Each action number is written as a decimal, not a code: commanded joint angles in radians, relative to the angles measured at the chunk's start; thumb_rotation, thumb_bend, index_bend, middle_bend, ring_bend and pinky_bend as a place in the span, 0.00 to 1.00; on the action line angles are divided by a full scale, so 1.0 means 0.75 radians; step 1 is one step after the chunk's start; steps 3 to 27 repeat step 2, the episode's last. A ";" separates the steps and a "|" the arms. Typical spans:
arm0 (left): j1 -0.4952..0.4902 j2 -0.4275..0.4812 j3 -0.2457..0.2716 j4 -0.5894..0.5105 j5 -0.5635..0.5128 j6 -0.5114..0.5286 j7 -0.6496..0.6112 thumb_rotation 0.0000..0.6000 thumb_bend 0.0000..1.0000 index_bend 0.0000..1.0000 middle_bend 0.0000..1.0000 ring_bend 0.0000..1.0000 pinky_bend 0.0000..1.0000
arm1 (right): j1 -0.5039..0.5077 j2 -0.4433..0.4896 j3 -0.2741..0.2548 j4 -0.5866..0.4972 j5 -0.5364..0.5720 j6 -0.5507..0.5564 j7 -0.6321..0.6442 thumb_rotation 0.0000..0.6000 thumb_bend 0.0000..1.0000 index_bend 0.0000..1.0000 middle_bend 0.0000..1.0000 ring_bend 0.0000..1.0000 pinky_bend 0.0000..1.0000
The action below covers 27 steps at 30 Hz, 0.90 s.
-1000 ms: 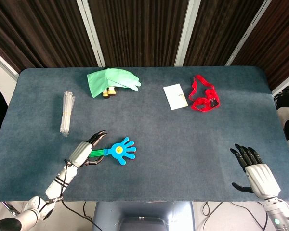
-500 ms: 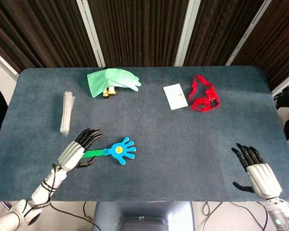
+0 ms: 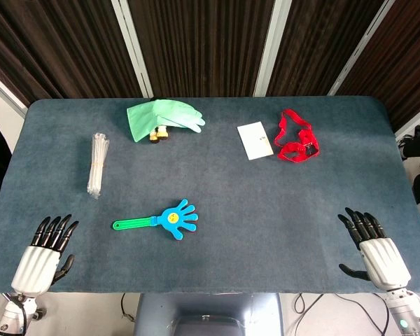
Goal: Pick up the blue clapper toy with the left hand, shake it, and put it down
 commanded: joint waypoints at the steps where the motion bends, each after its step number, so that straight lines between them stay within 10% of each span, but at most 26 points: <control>1: 0.012 0.023 -0.013 -0.049 -0.030 -0.049 0.009 1.00 0.39 0.00 0.00 0.00 0.00 | 0.004 0.000 0.004 0.005 0.009 -0.010 0.004 1.00 0.21 0.00 0.00 0.00 0.00; 27: 0.013 0.031 -0.011 -0.063 -0.030 -0.064 -0.002 1.00 0.39 0.00 0.00 0.00 0.00 | 0.006 0.000 0.004 0.005 0.011 -0.016 0.005 1.00 0.21 0.00 0.00 0.00 0.00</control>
